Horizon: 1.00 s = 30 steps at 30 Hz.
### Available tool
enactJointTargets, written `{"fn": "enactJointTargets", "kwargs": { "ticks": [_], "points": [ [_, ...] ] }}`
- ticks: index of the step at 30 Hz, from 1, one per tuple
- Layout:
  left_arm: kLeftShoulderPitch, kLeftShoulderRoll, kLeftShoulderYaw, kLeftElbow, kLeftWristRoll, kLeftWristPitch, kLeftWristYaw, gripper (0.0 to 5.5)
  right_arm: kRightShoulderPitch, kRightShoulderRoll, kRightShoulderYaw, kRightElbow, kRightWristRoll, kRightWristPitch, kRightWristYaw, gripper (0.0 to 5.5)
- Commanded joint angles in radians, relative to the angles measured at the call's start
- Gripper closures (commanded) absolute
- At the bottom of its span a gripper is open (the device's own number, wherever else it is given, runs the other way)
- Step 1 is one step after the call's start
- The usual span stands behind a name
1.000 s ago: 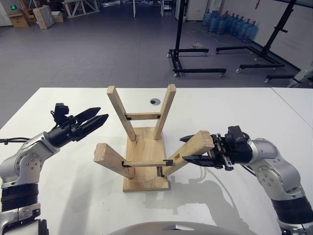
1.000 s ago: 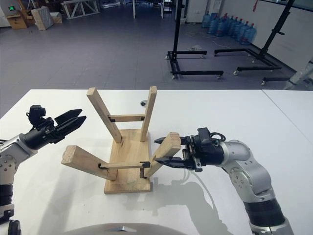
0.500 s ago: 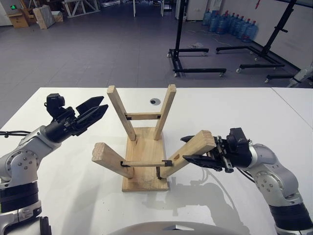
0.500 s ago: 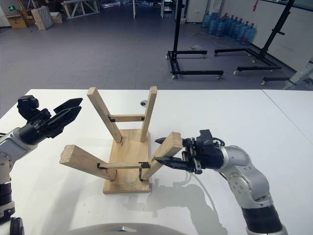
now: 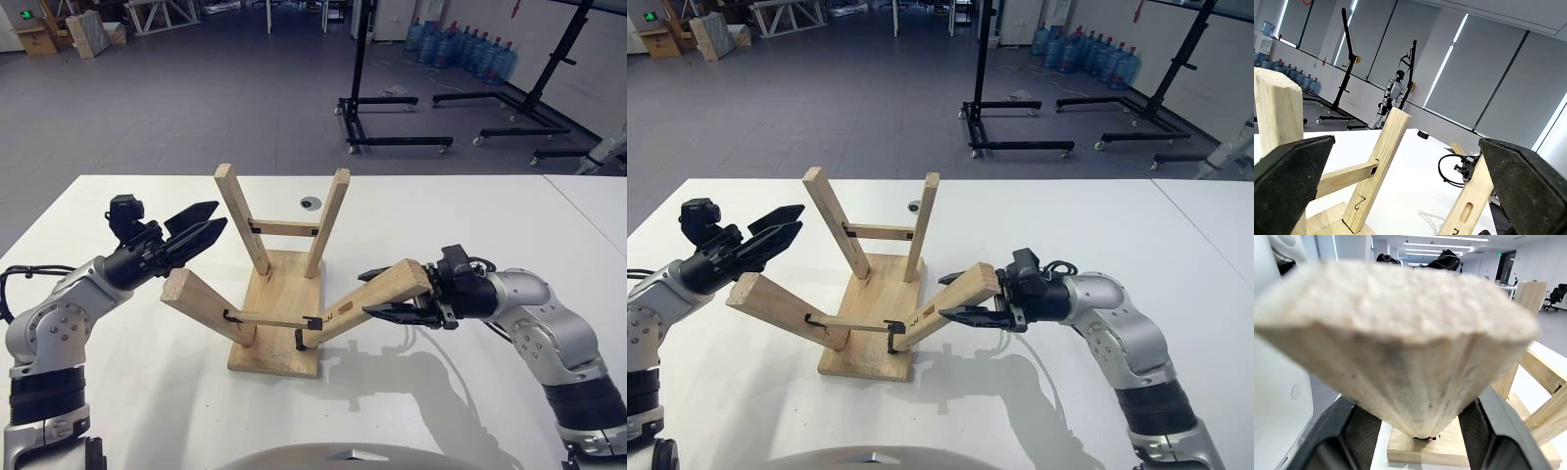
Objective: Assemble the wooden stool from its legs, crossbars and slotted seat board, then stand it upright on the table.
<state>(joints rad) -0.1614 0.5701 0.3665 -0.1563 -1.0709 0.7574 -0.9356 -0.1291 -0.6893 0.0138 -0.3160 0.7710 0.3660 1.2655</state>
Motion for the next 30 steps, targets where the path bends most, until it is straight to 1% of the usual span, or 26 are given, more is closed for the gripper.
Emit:
{"fn": "enactJointTargets", "kwargs": {
  "ticks": [1, 4, 7, 13, 18, 21, 30],
  "points": [
    [0.034, -0.027, -0.008, -0.069, 0.003, -0.016, 0.031, 0.10, -0.004, -0.066, -0.033, -0.101, 0.057, 0.130, -0.056, 3.46],
    [0.068, -0.061, -0.017, -0.137, -0.018, -0.017, 0.065, 0.10, -0.006, -0.114, -0.048, -0.185, 0.089, 0.228, -0.117, 3.46],
    [0.082, -0.075, -0.021, -0.162, -0.026, -0.020, 0.088, 0.10, -0.033, -0.125, -0.019, -0.202, 0.062, 0.265, -0.159, 3.46],
    [0.059, -0.056, -0.018, -0.151, -0.028, -0.015, 0.088, 0.10, -0.046, -0.144, 0.029, -0.149, -0.055, 0.227, -0.172, 3.46],
    [0.072, -0.057, -0.020, -0.161, -0.025, -0.021, 0.087, 0.10, -0.071, -0.196, 0.038, -0.143, -0.065, 0.244, -0.143, 3.46],
    [0.078, -0.062, -0.019, -0.168, -0.024, -0.024, 0.091, 0.10, -0.101, -0.220, 0.044, -0.165, -0.063, 0.269, -0.156, 3.46],
    [0.077, -0.074, -0.034, -0.176, -0.023, -0.030, 0.104, 0.10, -0.186, -0.206, 0.090, -0.316, -0.042, 0.427, -0.311, 3.46]
  ]
}}
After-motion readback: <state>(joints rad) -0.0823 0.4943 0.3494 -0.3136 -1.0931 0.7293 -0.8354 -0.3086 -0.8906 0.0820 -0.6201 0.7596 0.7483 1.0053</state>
